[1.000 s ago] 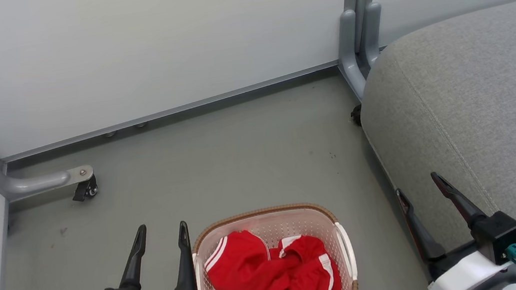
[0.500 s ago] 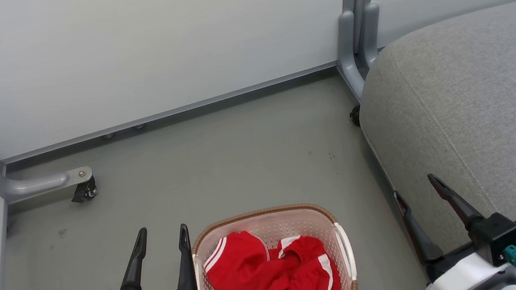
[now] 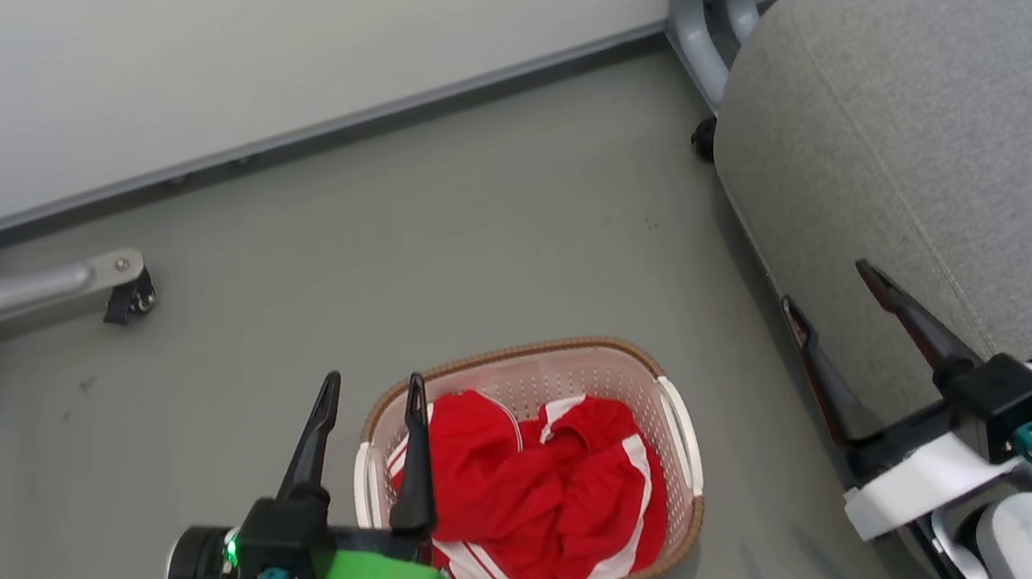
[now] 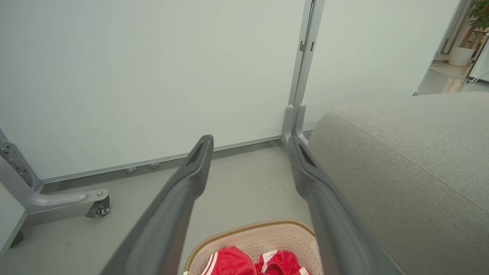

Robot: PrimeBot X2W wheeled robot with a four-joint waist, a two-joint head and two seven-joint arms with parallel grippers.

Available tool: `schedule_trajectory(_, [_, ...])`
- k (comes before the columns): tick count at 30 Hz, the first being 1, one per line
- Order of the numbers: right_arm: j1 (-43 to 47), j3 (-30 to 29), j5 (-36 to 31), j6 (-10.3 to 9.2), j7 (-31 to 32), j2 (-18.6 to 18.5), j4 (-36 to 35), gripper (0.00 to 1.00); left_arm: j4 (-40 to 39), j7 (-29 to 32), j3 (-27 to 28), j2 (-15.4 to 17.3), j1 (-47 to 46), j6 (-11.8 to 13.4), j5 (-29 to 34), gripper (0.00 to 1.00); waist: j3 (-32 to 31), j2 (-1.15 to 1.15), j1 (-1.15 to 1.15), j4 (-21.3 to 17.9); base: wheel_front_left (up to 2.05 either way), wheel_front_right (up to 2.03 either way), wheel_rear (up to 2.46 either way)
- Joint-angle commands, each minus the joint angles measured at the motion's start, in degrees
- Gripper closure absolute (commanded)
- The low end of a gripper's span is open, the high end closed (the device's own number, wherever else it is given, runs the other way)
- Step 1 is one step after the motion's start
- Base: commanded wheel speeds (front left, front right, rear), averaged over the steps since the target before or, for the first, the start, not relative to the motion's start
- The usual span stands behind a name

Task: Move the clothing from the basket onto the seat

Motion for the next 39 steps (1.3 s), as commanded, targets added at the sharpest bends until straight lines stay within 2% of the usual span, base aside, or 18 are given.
schedule_trajectory(1, [-1.61,-0.35,-0.37,-0.02,-0.23,-0.59,-0.57,0.00,0.02,-0.04,-0.52,0.31,-2.46,0.04,0.70,0.00,9.40,0.10,0.00,-0.58,0.00,0.00,0.00])
schedule_trajectory(9, [-8.33,-2.59,0.43,-0.02,-0.17,-1.85,-2.78,0.00,3.02,-0.04,-5.68,0.32,-14.25,-1.02,3.21,0.00,23.85,0.10,0.00,0.10,0.00,0.00,0.00])
schedule_trajectory(14, [-12.56,-2.98,1.08,-0.02,-0.17,-2.08,-3.89,0.00,9.56,-0.04,-8.63,0.61,-22.52,-2.35,7.72,0.00,31.28,0.10,0.00,-0.45,0.00,0.00,0.00])
schedule_trajectory(19, [-16.87,-2.00,1.20,-0.02,-0.17,-1.79,-4.94,0.00,16.85,-0.04,-12.04,2.84,-29.97,-2.96,10.77,0.00,37.24,0.10,0.00,-2.28,0.00,0.00,0.00])
schedule_trajectory(27, [-21.39,0.17,2.17,-0.02,-0.17,-0.63,-7.18,0.00,27.71,-0.05,-18.63,6.13,-39.29,-3.38,12.36,0.00,43.53,0.10,0.00,-6.11,0.00,0.00,0.00])
schedule_trajectory(35, [-22.54,1.62,3.01,-0.02,-0.17,-0.14,-9.92,0.00,37.75,-0.04,-29.02,7.37,-47.07,-3.40,13.03,0.00,48.37,0.10,0.00,-8.16,0.00,0.00,0.00])
schedule_trajectory(38, [-23.08,2.81,4.07,-0.02,-0.17,-0.06,-10.59,0.00,42.72,-0.05,-30.46,7.29,-49.99,-3.31,13.91,0.00,49.94,0.10,0.00,-8.60,0.00,0.00,0.00])
schedule_trajectory(39, [-23.20,3.11,4.42,-0.02,-0.17,-0.05,-10.70,0.00,44.70,-0.05,-30.72,6.98,-50.83,-2.55,14.33,0.00,50.39,0.10,0.00,-8.71,0.00,0.00,0.00])
